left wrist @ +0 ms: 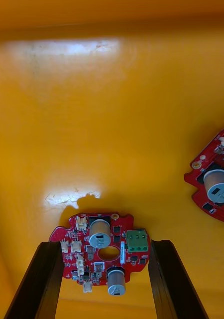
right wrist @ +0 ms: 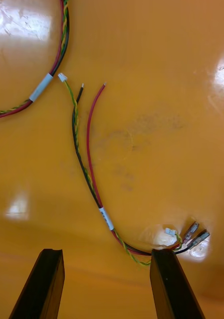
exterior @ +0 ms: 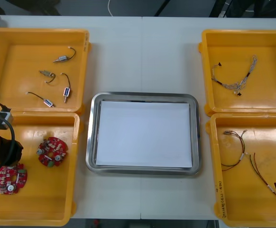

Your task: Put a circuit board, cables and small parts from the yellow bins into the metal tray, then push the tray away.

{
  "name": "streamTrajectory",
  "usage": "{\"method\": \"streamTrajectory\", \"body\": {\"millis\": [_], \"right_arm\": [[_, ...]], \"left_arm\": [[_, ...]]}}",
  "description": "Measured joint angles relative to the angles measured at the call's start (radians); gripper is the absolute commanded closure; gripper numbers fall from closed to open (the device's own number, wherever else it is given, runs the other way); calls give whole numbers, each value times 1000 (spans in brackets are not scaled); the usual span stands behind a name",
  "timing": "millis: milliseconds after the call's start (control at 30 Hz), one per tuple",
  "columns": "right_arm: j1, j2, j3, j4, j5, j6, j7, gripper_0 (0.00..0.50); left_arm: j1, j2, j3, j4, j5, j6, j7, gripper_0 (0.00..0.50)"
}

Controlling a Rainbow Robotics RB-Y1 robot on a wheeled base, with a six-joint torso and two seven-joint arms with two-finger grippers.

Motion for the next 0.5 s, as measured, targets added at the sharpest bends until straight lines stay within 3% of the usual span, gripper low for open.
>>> {"method": "streamTrajectory", "body": {"millis": [500], "right_arm": [[0,0,69,107,42,-127,194,0]], "left_arm": [[42,0,-30,6,-44,-56,0,0]]}}
